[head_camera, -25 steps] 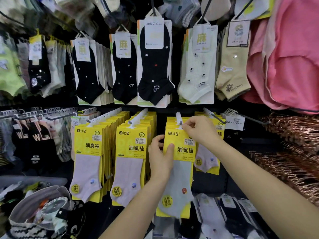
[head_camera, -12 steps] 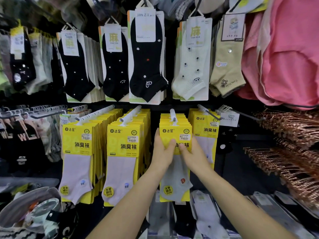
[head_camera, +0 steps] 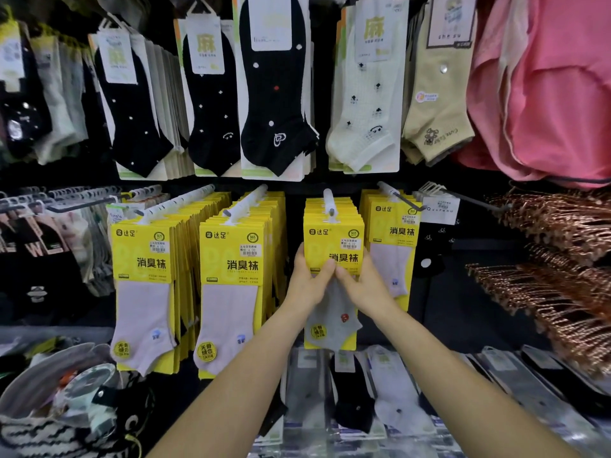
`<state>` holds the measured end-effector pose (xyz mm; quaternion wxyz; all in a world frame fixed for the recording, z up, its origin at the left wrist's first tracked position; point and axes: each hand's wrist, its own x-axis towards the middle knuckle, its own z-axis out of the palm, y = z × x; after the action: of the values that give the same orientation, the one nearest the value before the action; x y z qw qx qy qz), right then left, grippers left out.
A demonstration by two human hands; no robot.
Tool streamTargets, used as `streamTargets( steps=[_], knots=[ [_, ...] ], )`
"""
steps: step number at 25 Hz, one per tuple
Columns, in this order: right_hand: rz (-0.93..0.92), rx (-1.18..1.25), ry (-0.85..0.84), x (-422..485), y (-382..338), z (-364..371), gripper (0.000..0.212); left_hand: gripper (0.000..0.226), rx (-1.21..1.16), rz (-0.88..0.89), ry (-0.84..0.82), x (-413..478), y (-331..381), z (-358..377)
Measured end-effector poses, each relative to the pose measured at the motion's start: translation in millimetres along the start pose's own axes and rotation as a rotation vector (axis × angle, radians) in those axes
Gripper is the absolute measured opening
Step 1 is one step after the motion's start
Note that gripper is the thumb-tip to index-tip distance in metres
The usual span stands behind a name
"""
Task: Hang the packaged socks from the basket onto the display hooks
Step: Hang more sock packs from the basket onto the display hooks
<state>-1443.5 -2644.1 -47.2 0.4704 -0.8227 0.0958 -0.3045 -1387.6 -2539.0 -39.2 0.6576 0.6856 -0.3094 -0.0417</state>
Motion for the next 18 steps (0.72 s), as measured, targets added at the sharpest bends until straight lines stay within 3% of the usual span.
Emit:
streamTargets(
  steps=[5, 8, 10, 14, 18],
  knots=[
    [0.012, 0.024, -0.069, -26, 7, -6, 0.047, 0.054, -0.025, -0.044, -0.020, -30, -17, -7],
    [0.147, 0.080, -0.178, -82, 34, -6, 0.050, 0.078, 0.048, -0.182, -0.028, -87, -63, -19],
    [0.331, 0.106, -0.227, -126, 57, -1, 0.059, 0.084, 0.096, -0.300, -0.081, -136, -102, -35],
    [0.666, 0.049, -0.330, -196, 103, 37, 0.054, 0.059, 0.181, -0.587, -0.096, -234, -172, -69],
    [0.742, -0.043, -0.554, -251, 131, 124, 0.044, 0.046, 0.264, -0.769, 0.062, -287, -223, -116]
  ],
)
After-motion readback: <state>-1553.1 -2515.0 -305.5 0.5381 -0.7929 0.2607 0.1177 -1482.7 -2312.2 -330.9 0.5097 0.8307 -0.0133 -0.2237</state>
